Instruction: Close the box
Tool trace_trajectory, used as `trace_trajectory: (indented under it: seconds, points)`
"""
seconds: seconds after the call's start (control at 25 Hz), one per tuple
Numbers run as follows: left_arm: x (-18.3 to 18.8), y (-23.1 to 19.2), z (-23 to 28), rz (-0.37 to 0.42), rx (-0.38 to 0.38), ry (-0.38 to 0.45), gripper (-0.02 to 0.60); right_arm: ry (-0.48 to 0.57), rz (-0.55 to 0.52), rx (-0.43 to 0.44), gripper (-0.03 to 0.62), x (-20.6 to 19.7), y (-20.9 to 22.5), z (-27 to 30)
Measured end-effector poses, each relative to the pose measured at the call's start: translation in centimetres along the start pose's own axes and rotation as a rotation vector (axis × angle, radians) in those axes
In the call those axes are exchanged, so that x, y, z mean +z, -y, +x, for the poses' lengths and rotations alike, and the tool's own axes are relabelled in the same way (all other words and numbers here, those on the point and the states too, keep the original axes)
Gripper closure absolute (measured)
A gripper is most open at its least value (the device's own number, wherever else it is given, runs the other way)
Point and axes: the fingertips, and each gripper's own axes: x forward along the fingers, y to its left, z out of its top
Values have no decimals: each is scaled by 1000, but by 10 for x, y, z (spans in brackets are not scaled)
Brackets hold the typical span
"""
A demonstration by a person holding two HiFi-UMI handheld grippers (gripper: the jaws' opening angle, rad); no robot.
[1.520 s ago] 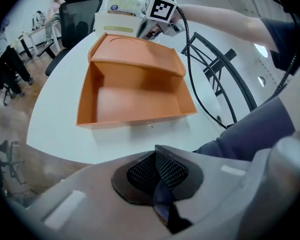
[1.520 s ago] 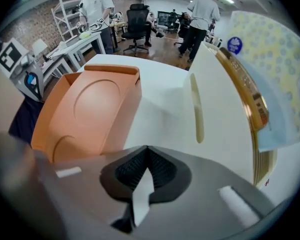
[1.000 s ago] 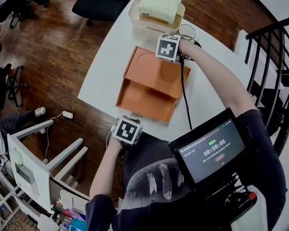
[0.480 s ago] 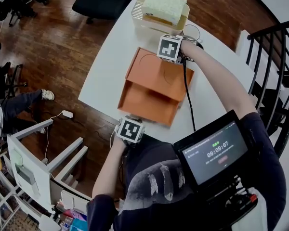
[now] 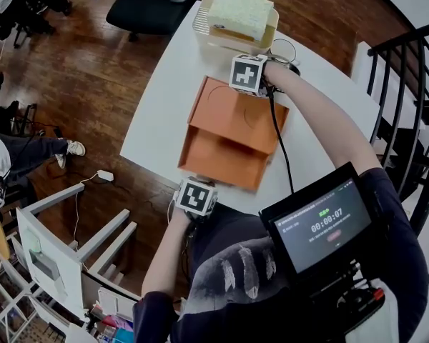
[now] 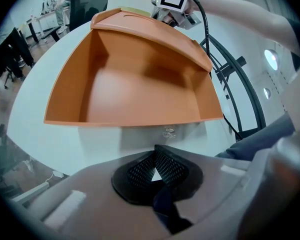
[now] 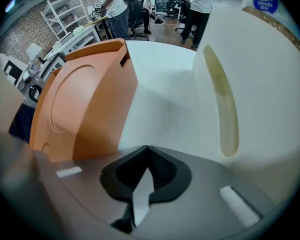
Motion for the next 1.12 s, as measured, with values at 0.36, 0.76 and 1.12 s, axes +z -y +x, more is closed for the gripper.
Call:
trace_trajectory:
  seconds: [0.36,0.76,1.12]
  points:
    - [8,-4,-6,7,-5,-16,566,-8,21,2,589,-1,-1,0]
    - [24,2,-10,-38,-73,19,566,8,8,14,589,1,0,2]
    - [34,1,-12,-51,-63,46,568,-1,23,9,589,0,-1,0]
